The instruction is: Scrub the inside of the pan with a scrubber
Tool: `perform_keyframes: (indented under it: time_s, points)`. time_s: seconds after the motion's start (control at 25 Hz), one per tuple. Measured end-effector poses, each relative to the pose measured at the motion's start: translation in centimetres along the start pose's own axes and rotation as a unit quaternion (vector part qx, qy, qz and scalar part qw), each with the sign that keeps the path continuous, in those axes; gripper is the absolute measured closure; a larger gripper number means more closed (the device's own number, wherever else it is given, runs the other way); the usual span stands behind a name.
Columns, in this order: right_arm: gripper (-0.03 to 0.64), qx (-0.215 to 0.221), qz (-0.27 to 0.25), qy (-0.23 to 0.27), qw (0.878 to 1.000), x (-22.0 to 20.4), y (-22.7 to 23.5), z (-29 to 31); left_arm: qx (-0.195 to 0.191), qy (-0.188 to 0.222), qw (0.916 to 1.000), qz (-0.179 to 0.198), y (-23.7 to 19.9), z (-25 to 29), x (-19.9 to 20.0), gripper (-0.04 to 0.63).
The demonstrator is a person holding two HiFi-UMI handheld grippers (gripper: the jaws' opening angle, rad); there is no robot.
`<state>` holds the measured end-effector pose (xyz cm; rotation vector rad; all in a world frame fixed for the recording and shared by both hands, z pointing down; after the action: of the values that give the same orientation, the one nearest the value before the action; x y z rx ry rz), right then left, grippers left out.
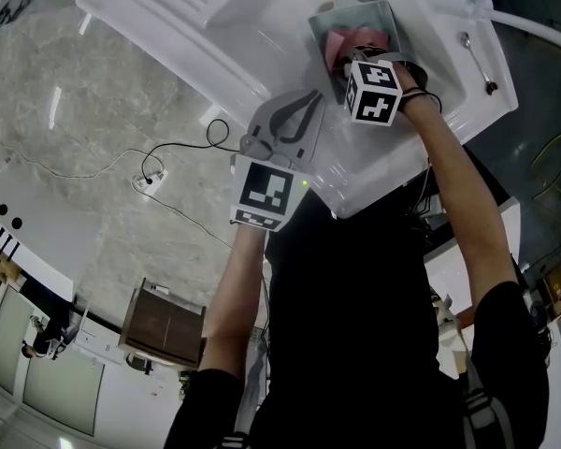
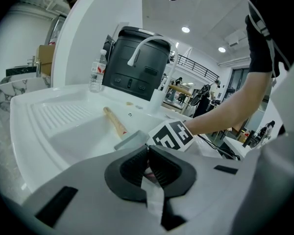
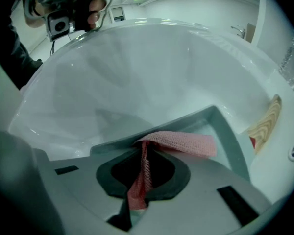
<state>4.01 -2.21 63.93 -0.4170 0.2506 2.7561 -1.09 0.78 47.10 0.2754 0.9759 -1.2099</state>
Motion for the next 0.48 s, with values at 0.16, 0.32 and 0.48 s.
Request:
perform_keyframes:
  time_s: [0.16, 0.32, 0.48]
  points:
    - [0.572, -0.050, 0.026, 0.031, 0.998, 1.0, 2.9, -0.4, -0.004, -0.001, 1.0000, 0.002, 0.0, 0.1, 0.0, 0.555]
    - [0.572, -0.111, 0.070, 0.068, 0.989, 1.9, 6.0, -1.1, -0.007, -0.003, 0.9999, 0.008, 0.1, 0.1, 0.0, 0.555]
    - [0.572, -0.175, 0.100, 0.085, 0.976, 2.5, 8.5, -1.7, -0.010, 0.000, 0.9999, 0.006, 0.1, 0.1, 0.1, 0.555]
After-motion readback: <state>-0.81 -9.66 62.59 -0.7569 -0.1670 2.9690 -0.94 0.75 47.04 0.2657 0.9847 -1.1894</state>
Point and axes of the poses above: the fingertips, and each gripper's own axes: z forward along the fingers, y to its right, x out of its top, the point moved 3 cm from there along -z, backward along the fingers, and after that the axes turned 2 degrees about -y, right-handed, at the moved point
